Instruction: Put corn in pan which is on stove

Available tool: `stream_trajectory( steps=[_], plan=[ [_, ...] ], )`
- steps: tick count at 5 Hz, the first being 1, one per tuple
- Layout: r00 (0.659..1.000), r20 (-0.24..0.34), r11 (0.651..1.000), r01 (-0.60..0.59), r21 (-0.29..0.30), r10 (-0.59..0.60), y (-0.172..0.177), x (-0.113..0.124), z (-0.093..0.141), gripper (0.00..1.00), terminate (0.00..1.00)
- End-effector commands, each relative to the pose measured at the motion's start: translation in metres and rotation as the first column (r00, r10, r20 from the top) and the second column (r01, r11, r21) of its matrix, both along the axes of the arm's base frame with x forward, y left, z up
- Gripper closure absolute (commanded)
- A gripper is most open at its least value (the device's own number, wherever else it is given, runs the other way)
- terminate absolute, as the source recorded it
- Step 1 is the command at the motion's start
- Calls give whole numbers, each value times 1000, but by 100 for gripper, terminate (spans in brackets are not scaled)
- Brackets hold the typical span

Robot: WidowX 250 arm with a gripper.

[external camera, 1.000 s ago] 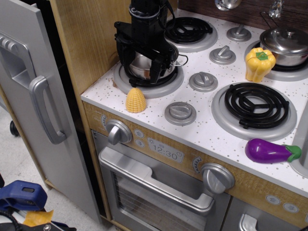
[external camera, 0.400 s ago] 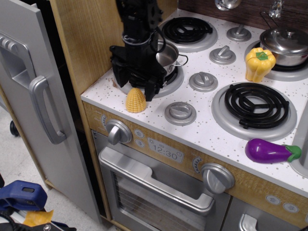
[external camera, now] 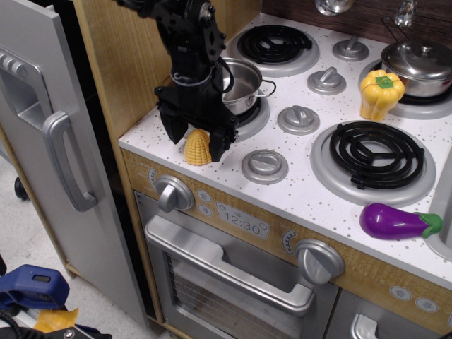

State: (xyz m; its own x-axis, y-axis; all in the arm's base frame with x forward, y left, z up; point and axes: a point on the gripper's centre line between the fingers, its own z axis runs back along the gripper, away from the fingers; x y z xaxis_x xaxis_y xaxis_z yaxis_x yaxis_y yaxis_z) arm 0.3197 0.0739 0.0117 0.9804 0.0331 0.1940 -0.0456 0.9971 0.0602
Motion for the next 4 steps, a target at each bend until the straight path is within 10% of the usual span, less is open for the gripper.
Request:
stream_trajectory(
  steps=[1, 4],
  plan=[
    [999, 47, 1000, 2, 8, -2, 2, 4, 3, 100, 0],
    [999, 37, 992, 28, 125, -33, -5, 9, 57, 100, 0]
  ],
)
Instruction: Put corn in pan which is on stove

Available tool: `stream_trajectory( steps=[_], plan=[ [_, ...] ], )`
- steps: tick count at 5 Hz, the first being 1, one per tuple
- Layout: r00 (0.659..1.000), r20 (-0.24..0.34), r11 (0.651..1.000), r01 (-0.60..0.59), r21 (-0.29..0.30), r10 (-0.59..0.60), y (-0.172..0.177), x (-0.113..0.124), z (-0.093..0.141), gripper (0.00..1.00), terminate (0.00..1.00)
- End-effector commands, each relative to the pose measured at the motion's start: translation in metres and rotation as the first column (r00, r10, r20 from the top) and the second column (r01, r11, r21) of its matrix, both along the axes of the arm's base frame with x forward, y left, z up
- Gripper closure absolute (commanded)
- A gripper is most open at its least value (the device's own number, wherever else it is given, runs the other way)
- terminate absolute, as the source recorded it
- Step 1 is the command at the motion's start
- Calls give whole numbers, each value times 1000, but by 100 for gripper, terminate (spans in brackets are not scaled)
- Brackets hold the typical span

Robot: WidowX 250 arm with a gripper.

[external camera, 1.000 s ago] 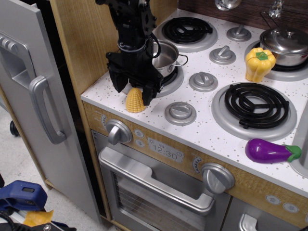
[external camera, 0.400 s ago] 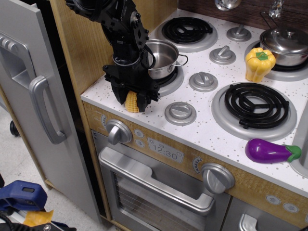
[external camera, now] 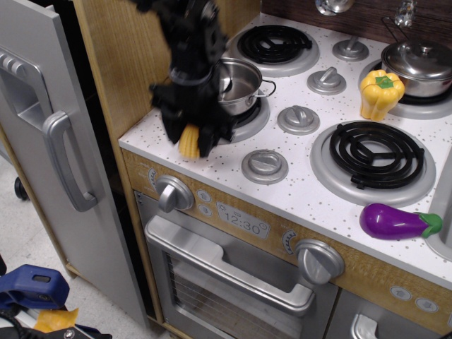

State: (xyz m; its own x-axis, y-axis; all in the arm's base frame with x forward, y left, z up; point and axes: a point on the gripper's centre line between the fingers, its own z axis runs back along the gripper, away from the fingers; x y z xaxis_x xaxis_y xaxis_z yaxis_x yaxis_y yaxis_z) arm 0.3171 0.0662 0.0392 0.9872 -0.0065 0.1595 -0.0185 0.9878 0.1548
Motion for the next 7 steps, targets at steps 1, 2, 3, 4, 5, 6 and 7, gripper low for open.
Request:
stream_trajectory(
  steps=[1, 2, 3, 4, 5, 6, 7],
  plan=[
    [993, 96, 995, 61, 76, -68, 7, 24, 51, 100, 0],
    [985, 113, 987, 121, 109, -133, 8, 42, 66, 100, 0],
    [974, 105, 977, 192, 97, -202, 13, 59, 75, 100, 0],
    [948, 111, 953, 292, 78, -299, 23, 68, 72, 100, 0],
    [929, 127, 938, 340, 73, -347, 32, 73, 69, 0, 0],
    [929, 127, 938, 340, 73, -347, 32, 73, 69, 0, 0],
    [929, 127, 938, 340, 73, -347, 32, 73, 69, 0, 100]
  ],
)
